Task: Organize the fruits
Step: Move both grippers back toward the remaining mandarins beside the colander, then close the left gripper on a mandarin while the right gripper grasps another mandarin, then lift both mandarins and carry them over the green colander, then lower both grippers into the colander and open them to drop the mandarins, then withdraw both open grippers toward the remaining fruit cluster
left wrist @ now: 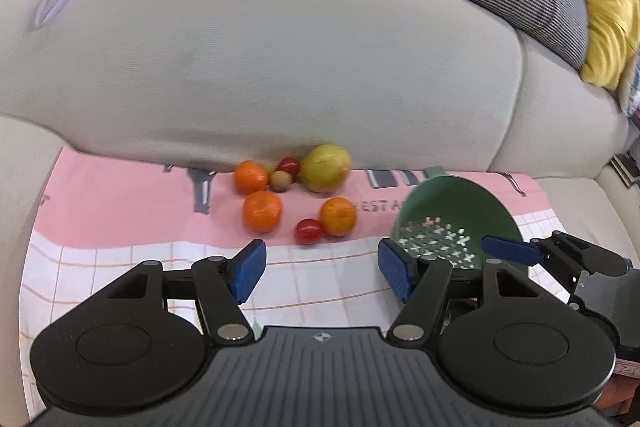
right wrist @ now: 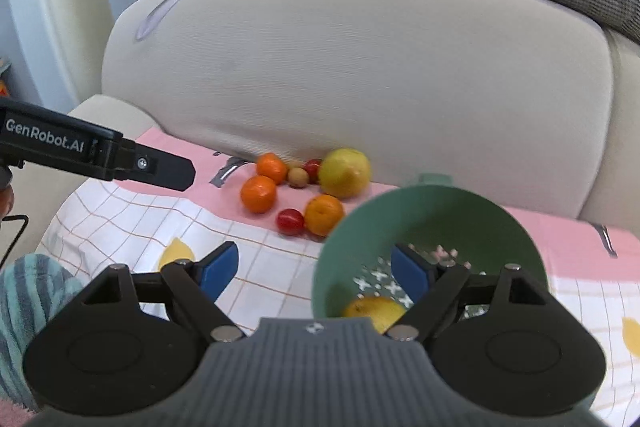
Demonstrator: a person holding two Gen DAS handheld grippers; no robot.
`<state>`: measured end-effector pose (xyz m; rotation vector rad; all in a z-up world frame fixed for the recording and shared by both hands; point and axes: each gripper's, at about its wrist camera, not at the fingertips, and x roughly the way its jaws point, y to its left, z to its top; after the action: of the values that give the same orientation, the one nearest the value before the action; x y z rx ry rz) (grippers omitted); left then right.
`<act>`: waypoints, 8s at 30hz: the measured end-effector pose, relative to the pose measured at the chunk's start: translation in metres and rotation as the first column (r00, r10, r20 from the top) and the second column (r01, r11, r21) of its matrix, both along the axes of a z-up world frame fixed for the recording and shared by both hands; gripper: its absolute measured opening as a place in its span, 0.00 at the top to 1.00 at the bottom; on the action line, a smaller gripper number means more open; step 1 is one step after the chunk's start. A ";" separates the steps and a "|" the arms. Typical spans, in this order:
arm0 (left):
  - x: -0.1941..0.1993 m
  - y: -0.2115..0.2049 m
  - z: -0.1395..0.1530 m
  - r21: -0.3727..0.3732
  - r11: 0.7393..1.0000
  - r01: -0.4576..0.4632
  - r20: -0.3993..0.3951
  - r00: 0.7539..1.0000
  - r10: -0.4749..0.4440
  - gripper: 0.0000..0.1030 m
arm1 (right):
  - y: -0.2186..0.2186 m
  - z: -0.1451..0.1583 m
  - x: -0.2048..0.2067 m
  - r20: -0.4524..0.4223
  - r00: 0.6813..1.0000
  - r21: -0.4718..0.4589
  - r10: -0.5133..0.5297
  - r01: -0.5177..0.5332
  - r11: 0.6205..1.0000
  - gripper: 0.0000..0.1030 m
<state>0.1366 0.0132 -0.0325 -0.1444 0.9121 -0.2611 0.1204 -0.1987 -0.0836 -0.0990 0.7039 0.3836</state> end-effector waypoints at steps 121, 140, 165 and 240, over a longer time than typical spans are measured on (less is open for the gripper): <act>0.046 -0.157 -0.042 0.089 0.952 0.292 -0.141 0.950 -0.279 0.53 | -0.070 -0.033 0.030 -0.002 0.997 -0.191 -0.078 0.076 0.979 0.58; 0.071 -0.170 -0.076 0.138 0.930 0.342 -0.240 0.922 -0.303 0.53 | -0.067 -0.071 0.064 -0.061 0.997 -0.282 -0.037 0.018 0.959 0.58; 0.064 -0.165 -0.068 0.124 0.937 0.327 -0.211 0.931 -0.297 0.51 | -0.066 -0.061 0.053 -0.057 0.998 -0.306 -0.024 0.005 0.952 0.50; 0.149 0.024 -0.092 -0.037 0.992 -0.118 -0.120 0.986 0.113 0.47 | 0.059 -0.058 0.174 -0.069 0.998 -0.131 0.015 -0.024 0.991 0.26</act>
<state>0.2860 0.0376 -0.1249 -0.2545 1.0118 -0.1659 0.2947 -0.1399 -0.1416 -0.2194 0.7956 0.3604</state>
